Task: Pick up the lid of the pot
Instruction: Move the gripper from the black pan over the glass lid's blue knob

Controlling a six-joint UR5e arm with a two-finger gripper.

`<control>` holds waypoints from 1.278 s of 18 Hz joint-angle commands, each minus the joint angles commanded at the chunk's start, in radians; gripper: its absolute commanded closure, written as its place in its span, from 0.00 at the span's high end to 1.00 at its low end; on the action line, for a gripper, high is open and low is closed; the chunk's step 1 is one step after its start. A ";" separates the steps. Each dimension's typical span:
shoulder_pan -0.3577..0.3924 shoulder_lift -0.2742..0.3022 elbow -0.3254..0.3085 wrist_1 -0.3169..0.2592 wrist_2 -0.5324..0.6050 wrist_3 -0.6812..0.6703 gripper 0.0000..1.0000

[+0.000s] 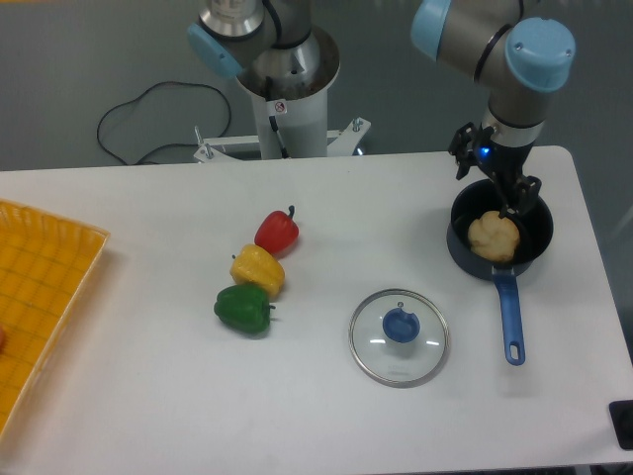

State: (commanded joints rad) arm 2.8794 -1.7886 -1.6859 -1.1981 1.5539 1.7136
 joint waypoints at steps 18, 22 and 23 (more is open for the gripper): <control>-0.172 -0.081 -0.006 0.104 0.002 -0.847 1.00; -0.186 -0.104 -0.014 0.141 -0.002 -0.848 1.00; -0.198 -0.115 -0.014 0.175 0.000 -0.850 1.00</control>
State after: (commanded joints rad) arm 2.6815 -1.9036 -1.6997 -1.0235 1.5539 0.8636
